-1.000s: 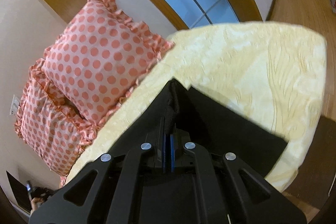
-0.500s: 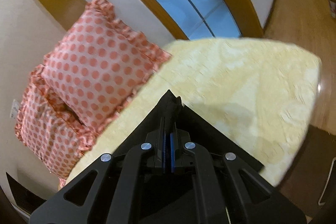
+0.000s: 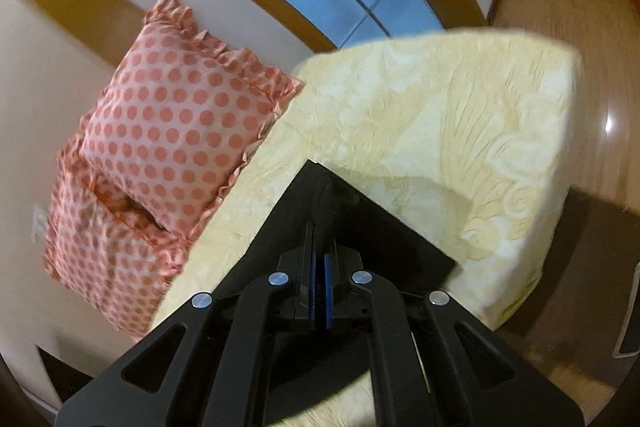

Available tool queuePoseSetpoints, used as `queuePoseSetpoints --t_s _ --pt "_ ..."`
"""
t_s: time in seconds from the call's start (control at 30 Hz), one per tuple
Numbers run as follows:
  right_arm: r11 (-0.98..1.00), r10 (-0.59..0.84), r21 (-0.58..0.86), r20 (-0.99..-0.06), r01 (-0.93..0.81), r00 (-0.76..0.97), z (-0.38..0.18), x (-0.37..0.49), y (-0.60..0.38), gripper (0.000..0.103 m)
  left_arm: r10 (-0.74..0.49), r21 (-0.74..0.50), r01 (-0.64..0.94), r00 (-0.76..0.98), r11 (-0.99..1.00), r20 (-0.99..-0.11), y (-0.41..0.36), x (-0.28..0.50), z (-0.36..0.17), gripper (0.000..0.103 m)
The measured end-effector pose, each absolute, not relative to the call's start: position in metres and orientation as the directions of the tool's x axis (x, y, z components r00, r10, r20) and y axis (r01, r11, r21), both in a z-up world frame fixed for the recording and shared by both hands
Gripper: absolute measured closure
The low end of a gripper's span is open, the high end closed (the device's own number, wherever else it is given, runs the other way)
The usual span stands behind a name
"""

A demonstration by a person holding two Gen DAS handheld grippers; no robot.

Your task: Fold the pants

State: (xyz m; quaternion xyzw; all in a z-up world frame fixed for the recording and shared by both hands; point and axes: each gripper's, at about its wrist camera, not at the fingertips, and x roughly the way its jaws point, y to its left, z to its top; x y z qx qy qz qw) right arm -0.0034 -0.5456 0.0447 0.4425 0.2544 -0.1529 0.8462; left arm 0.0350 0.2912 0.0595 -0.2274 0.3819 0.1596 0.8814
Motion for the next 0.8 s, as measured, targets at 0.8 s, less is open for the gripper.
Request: queuePoseSetpoints --t_s 0.8 --pt "0.656 -0.121 0.497 -0.673 0.567 0.730 0.016 -0.023 -0.531 0.093 0.176 -0.255 -0.474 0.690 0.843 -0.702 0.294 0.010 0.028 0.086"
